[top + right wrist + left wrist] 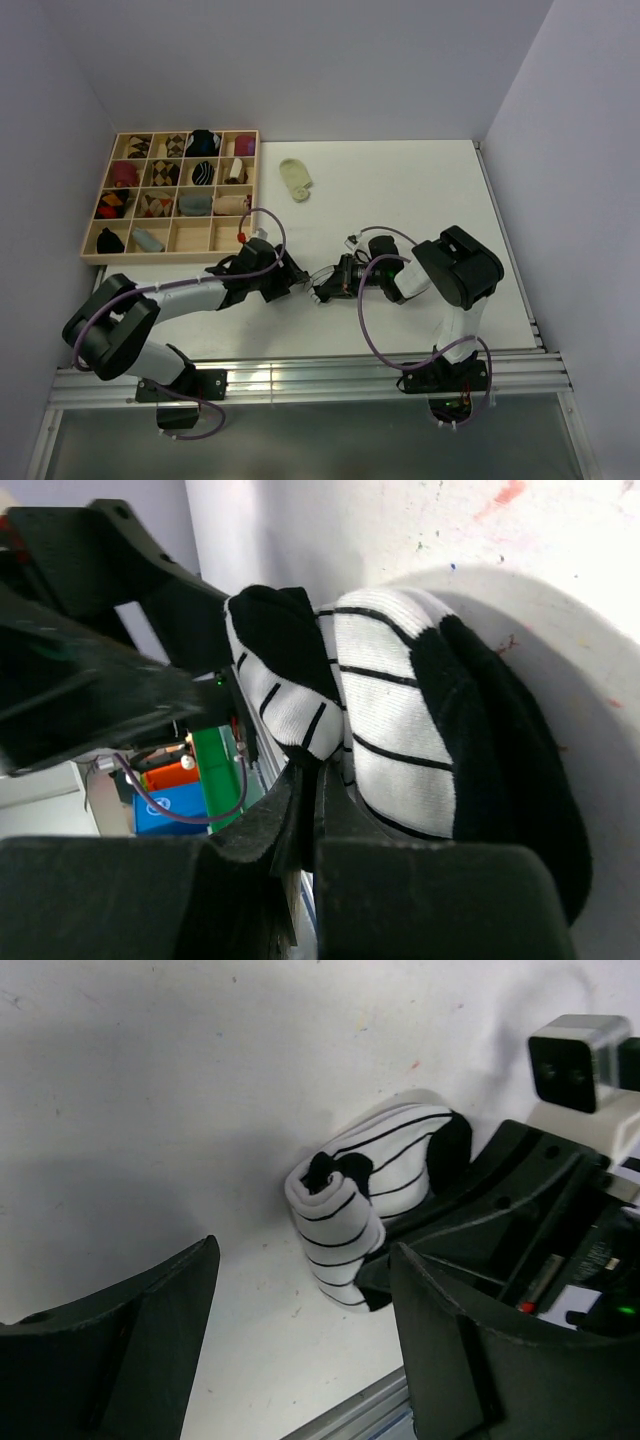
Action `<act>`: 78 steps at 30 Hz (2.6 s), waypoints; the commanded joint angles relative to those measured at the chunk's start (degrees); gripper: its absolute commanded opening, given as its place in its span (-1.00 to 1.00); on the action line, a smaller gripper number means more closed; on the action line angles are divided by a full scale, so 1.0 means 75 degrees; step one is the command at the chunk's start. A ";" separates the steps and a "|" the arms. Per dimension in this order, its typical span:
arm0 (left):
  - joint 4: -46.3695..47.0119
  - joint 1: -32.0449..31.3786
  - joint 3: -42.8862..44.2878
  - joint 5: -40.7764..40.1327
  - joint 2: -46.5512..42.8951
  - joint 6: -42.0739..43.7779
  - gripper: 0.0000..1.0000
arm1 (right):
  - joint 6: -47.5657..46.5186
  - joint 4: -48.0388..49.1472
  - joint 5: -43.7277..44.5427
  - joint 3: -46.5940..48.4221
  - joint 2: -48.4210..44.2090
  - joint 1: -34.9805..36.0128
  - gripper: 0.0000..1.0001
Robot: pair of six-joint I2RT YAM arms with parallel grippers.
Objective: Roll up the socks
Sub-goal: Roll the sock at the center of the board.
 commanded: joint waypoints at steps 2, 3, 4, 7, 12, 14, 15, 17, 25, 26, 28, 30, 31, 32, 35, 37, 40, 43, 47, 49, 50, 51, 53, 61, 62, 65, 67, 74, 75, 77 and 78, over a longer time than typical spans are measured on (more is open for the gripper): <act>0.0327 -0.0141 0.0402 0.0118 0.0430 -0.0043 0.45 | 0.0076 0.0405 -0.0030 -0.0015 0.0085 -0.0055 -1.00; 0.0327 -0.0153 0.0484 0.0107 0.0616 -0.0043 0.43 | 0.0088 0.0405 0.0005 -0.0015 0.0086 -0.0055 -1.00; 0.0292 -0.0165 0.0520 0.0106 0.0711 -0.0020 0.35 | 0.0065 0.0335 0.0017 -0.0003 0.0097 -0.0055 -1.00; 0.0105 -0.0200 0.0730 0.0071 0.1063 0.0097 0.12 | 0.0053 0.0253 0.0063 -0.0003 0.0063 -0.0055 -1.00; -0.0270 -0.0258 0.1000 -0.0022 0.1555 0.0249 -0.27 | -0.0472 -0.0449 0.0215 0.0125 -0.0277 -0.0055 -0.70; -0.0422 -0.0305 0.1140 -0.0128 0.1707 0.0320 -0.38 | -0.0987 -0.1268 0.0391 0.0266 -0.0581 -0.0055 -0.43; -0.0609 -0.0305 0.1199 -0.0186 0.1766 0.0413 -0.40 | -0.1188 -0.1573 0.0496 0.0359 -0.0884 -0.0044 -0.29; -0.0878 -0.0352 0.1374 -0.0339 0.1872 0.0507 -0.42 | -0.1644 -0.2673 0.0951 0.0477 -0.1248 0.0015 -0.18; -0.1219 -0.0446 0.1680 -0.0374 0.2083 0.0730 -0.48 | -0.3872 -0.5944 0.5472 0.1203 -0.3895 0.1559 -0.03; -0.1243 -0.0446 0.1715 -0.0362 0.2060 0.0742 -0.48 | -0.4059 -0.5958 0.5976 0.1192 -0.4050 0.1829 -0.03; -0.1243 -0.0469 0.1727 -0.0351 0.2036 0.0730 -0.48 | -0.4201 -0.5784 0.6834 0.1110 -0.4332 0.2509 -0.06; -0.1232 -0.0493 0.1750 -0.0304 0.2025 0.0707 -0.48 | -0.4458 -0.5584 0.7431 0.1005 -0.4437 0.2873 -0.07; -0.1232 -0.0481 0.1750 -0.0292 0.2013 0.0695 -0.48 | -0.4540 -0.5421 0.7562 0.0981 -0.4426 0.3199 -0.07; -0.1220 -0.0493 0.1762 -0.0280 0.2024 0.0695 -0.48 | -0.4599 -0.5385 0.7691 0.0993 -0.4403 0.3330 -0.07; -0.1208 -0.0493 0.1785 -0.0269 0.2001 0.0684 -0.48 | -0.4834 -0.5244 0.8055 0.1063 -0.4227 0.3799 -0.07; -0.1173 -0.0493 0.1786 -0.0234 0.2001 0.0672 -0.48 | -0.4834 -0.5185 0.8161 0.1133 -0.3982 0.3929 -0.07; -0.1161 -0.0493 0.1786 -0.0210 0.2013 0.0648 -0.48 | -0.4869 -0.5173 0.8161 0.1239 -0.3642 0.3976 -0.07; -0.1161 -0.0493 0.1774 -0.0210 0.1989 0.0648 -0.48 | -0.4893 -0.5255 0.8126 0.1379 -0.3360 0.3976 -0.07; -0.1138 -0.0493 0.1797 -0.0187 0.1966 0.0648 -0.48 | -0.4939 -0.5571 0.8301 0.1602 -0.2904 0.3988 -0.06; -0.1138 -0.0493 0.1797 -0.0187 0.1966 0.0648 -0.48 | -0.4963 -0.5653 0.8290 0.1661 -0.2704 0.4000 -0.04; -0.1138 -0.0504 0.1797 -0.0175 0.1966 0.0648 -0.48 | -0.4975 -0.5689 0.8302 0.1684 -0.2645 0.3988 -0.04; -0.1138 -0.0493 0.1809 -0.0175 0.1943 0.0660 -0.48 | -0.4975 -0.5735 0.8348 0.1708 -0.2540 0.3999 -0.03; -0.1114 -0.0493 0.1797 -0.0152 0.1931 0.0648 -0.48 | -0.4975 -0.5876 0.8419 0.1743 -0.2435 0.4000 -0.02; -0.1149 -0.0493 0.1809 -0.0163 0.1814 0.0602 -0.48 | -0.4682 -0.6380 0.8923 0.1743 -0.1766 0.4000 -0.02; -0.1138 -0.0493 0.1797 -0.0152 0.1802 0.0590 -0.48 | -0.4612 -0.6403 0.8923 0.1743 -0.1720 0.4000 -0.03; -0.1138 -0.0481 0.1832 -0.0175 0.1802 0.0602 -0.47 | -0.4611 -0.6322 0.8783 0.1661 -0.1696 0.3988 -0.15; -0.1161 -0.0446 0.1844 -0.0152 0.1825 0.0590 -0.45 | -0.4658 -0.6264 0.8724 0.1591 -0.1742 0.3988 -0.29; -0.1091 -0.0200 0.1774 -0.0081 0.1732 0.0531 -0.34 | -0.4787 -0.6122 0.8501 0.1462 -0.1766 0.3976 -0.87; -0.1079 -0.0142 0.1774 -0.0069 0.1708 0.0520 -0.28 | -0.4799 -0.6088 0.8455 0.1450 -0.1778 0.3976 -0.97; -0.1079 -0.0083 0.1751 -0.0069 0.1638 0.0508 -0.16 | -0.4834 -0.6064 0.8384 0.1438 -0.1801 0.3965 -1.00; -0.1068 -0.0013 0.1739 -0.0081 0.1580 0.0496 -0.12 | -0.4869 -0.5994 0.8233 0.1427 -0.1824 0.3953 -1.00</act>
